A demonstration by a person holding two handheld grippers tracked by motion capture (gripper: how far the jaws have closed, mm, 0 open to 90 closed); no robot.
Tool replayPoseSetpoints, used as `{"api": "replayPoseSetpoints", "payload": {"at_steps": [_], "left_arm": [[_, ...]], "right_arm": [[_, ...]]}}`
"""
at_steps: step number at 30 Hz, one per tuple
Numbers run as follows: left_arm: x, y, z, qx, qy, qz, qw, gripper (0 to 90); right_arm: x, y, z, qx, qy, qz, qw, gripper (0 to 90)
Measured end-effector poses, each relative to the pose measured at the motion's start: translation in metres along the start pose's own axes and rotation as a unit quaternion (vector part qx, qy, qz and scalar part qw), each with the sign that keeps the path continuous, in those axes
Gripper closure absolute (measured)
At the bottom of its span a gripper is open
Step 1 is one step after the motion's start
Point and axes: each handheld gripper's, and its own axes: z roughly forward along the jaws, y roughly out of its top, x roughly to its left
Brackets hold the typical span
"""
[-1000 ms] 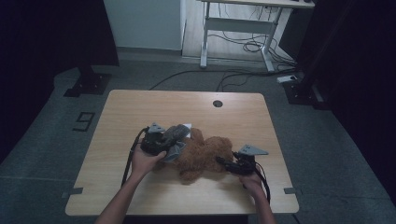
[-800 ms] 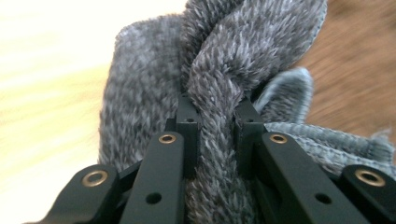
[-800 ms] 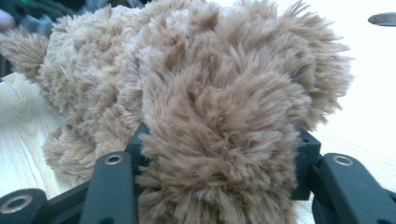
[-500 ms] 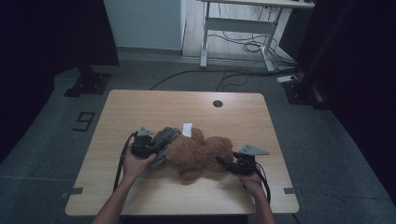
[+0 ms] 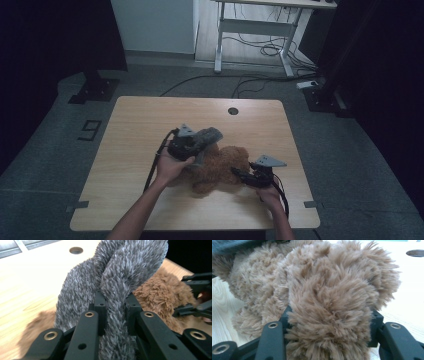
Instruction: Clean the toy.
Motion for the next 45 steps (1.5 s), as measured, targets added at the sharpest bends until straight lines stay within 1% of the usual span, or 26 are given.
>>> {"api": "replayPoseSetpoints", "payload": {"at_steps": [2, 3, 4, 5, 7, 8, 10, 12, 13, 14, 18, 19, 21, 24, 28, 30, 32, 34, 35, 36, 37, 38, 40, 41, 43, 45], "left_arm": [[0.000, 0.001, 0.014, 0.017, 0.000, -0.004, 0.9998, 76.5], [0.001, -0.001, 0.018, 0.018, 0.004, -0.008, 0.9998, 76.5], [0.004, -0.003, 0.022, 0.017, 0.007, -0.018, 0.9997, 76.6], [0.008, -0.006, 0.024, 0.015, 0.003, -0.027, 0.9995, 76.6], [0.015, -0.009, 0.022, 0.012, -0.002, -0.039, 0.9992, 76.7], [0.019, -0.010, 0.019, 0.013, -0.002, -0.043, 0.9990, 76.7], [0.026, -0.013, 0.016, 0.018, 0.012, -0.046, 0.9987, 76.8], [0.037, -0.016, 0.013, 0.023, 0.018, -0.055, 0.9981, 76.9], [0.042, -0.018, 0.012, 0.027, 0.023, -0.061, 0.9975, 76.9], [0.047, -0.021, 0.012, 0.032, 0.033, -0.063, 0.9970, 77.0], [0.065, -0.033, 0.011, 0.045, 0.059, -0.082, 0.9939, 77.1], [0.070, -0.036, 0.010, 0.048, 0.062, -0.087, 0.9931, 77.1], [0.074, -0.040, 0.009, 0.050, 0.064, -0.094, 0.9923, 77.2], [0.078, -0.044, 0.006, 0.052, 0.067, -0.096, 0.9918, 77.1], [0.077, -0.047, 0.000, 0.054, 0.074, -0.082, 0.9924, 77.1], [0.077, -0.049, -0.006, 0.051, 0.074, -0.079, 0.9928, 77.0], [0.073, -0.047, -0.014, 0.035, 0.069, -0.075, 0.9942, 77.0], [0.063, -0.039, -0.022, 0.021, 0.061, -0.058, 0.9962, 77.0], [0.054, -0.033, -0.026, 0.013, 0.055, -0.044, 0.9974, 77.0], [0.047, -0.029, -0.027, 0.008, 0.051, -0.034, 0.9981, 77.0], [0.032, -0.020, -0.028, -0.001, 0.039, -0.016, 0.9991, 76.9], [0.021, -0.015, -0.028, -0.004, 0.029, -0.003, 0.9996, 76.9], [0.005, -0.008, -0.024, -0.009, 0.013, 0.014, 0.9998, 76.9], [-0.005, -0.003, -0.021, -0.009, 0.004, 0.024, 0.9997, 76.9], [-0.023, 0.004, -0.010, -0.008, -0.013, 0.039, 0.9991, 76.9], [-0.037, 0.010, 0.004, -0.002, -0.026, 0.048, 0.9985, 76.8]], "right_arm": [[0.000, 0.000, 0.000, 0.001, -0.001, -0.004, 1.0000, 44.6], [0.000, 0.000, 0.000, 0.002, -0.002, -0.004, 1.0000, 44.7], [0.000, 0.000, 0.000, 0.002, -0.002, -0.005, 1.0000, 44.7], [0.001, 0.000, 0.000, 0.003, -0.003, -0.004, 1.0000, 44.8], [0.001, 0.001, 0.000, 0.003, -0.003, -0.004, 1.0000, 44.8], [0.001, 0.001, 0.000, 0.003, -0.003, -0.004, 1.0000, 44.8], [0.001, 0.001, 0.000, 0.004, -0.003, -0.005, 1.0000, 44.8], [0.002, 0.001, 0.000, 0.004, -0.004, -0.003, 1.0000, 44.8], [0.002, 0.001, 0.000, 0.004, -0.004, -0.003, 1.0000, 44.8], [0.002, 0.001, 0.000, 0.004, -0.004, -0.003, 1.0000, 44.8], [0.001, 0.001, 0.001, 0.003, -0.004, -0.001, 1.0000, 44.8], [0.001, 0.001, 0.001, 0.003, -0.003, -0.002, 1.0000, 44.8], [0.001, 0.001, 0.001, 0.001, -0.002, 0.001, 1.0000, 44.8], [0.001, 0.001, 0.001, 0.001, -0.002, 0.000, 1.0000, 44.8], [0.000, 0.000, 0.000, 0.001, -0.002, -0.001, 1.0000, 44.8], [0.000, 0.000, 0.000, 0.001, -0.001, -0.001, 1.0000, 44.8], [0.000, 0.000, 0.000, 0.001, -0.001, 0.000, 1.0000, 44.8], [-0.001, 0.000, 0.000, 0.001, -0.001, 0.002, 1.0000, 44.8], [-0.001, 0.000, 0.001, 0.000, -0.001, 0.002, 1.0000, 44.8], [-0.001, 0.000, 0.000, 0.001, -0.001, 0.003, 1.0000, 44.8], [0.000, 0.000, 0.000, 0.001, -0.001, 0.003, 1.0000, 44.8], [0.000, 0.000, 0.001, 0.001, -0.002, 0.003, 1.0000, 44.8], [0.000, 0.000, 0.001, 0.001, -0.002, 0.004, 1.0000, 44.8], [0.000, 0.000, 0.000, 0.001, -0.002, 0.003, 1.0000, 44.8], [0.000, 0.000, 0.001, 0.000, -0.002, 0.003, 1.0000, 44.8], [0.000, 0.000, 0.000, 0.001, -0.002, 0.003, 1.0000, 44.8]]}}
